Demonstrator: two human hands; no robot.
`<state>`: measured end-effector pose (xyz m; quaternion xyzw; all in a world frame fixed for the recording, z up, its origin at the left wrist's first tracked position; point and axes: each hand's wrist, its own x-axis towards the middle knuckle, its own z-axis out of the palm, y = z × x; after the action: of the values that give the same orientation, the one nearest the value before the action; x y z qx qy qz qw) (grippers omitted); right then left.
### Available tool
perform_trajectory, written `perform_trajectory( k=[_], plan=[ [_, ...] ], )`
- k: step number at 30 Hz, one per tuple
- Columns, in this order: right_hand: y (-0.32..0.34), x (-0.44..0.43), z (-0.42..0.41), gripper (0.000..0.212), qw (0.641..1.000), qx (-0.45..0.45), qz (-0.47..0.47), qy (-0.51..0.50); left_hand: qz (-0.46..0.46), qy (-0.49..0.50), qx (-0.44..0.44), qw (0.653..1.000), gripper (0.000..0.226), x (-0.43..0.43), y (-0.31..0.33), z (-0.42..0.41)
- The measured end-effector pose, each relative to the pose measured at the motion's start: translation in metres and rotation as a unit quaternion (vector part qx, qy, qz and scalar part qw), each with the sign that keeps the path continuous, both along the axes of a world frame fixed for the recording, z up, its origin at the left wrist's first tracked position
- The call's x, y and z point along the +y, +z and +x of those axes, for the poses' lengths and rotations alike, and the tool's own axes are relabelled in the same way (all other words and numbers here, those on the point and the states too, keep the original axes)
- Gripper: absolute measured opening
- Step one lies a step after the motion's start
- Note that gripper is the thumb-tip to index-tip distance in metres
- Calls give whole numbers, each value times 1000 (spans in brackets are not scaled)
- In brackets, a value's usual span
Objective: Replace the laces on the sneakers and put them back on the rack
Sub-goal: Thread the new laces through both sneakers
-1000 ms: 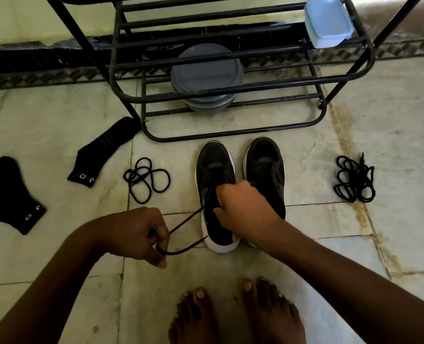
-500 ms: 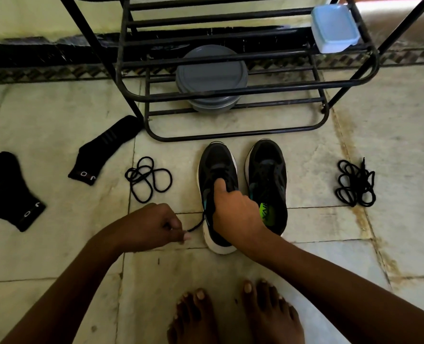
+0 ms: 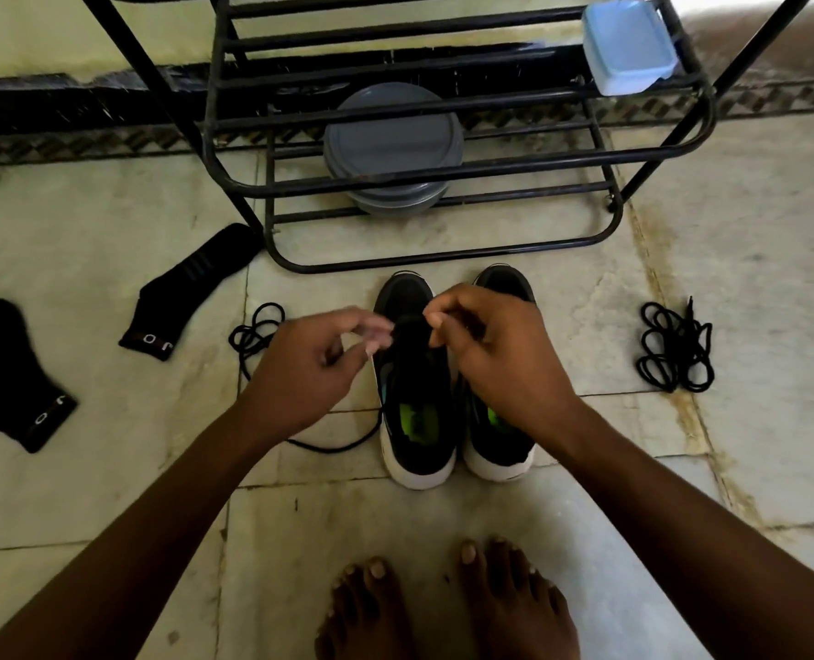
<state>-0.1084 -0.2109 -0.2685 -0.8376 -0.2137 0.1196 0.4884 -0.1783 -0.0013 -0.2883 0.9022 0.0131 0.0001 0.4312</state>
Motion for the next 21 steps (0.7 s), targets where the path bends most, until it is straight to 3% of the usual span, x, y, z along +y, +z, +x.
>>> perform_trajectory(
  k=[3,5,7,10,15,18,21],
  plan=[
    [7,-5,11,10,998,-3,63,-10,-151,-64,85,983,61,-8,4,27],
    [8,-9,17,8,996,-26,78,-43,-208,-101,130,964,70,-18,4,40],
    [6,-15,26,9,994,-54,61,-75,-222,-54,102,968,53,-26,2,49],
    [-1,-30,36,15,995,-69,12,-78,-264,131,76,953,19,-28,-7,58],
    [-11,-52,38,16,990,-86,-109,-26,-324,230,110,911,14,-17,-18,57],
    [-24,-60,36,18,971,-28,-236,-27,-341,277,106,892,16,-22,-17,59],
    [-30,-62,36,13,963,31,-269,-21,-349,255,107,895,24,-26,-14,62]
  ],
)
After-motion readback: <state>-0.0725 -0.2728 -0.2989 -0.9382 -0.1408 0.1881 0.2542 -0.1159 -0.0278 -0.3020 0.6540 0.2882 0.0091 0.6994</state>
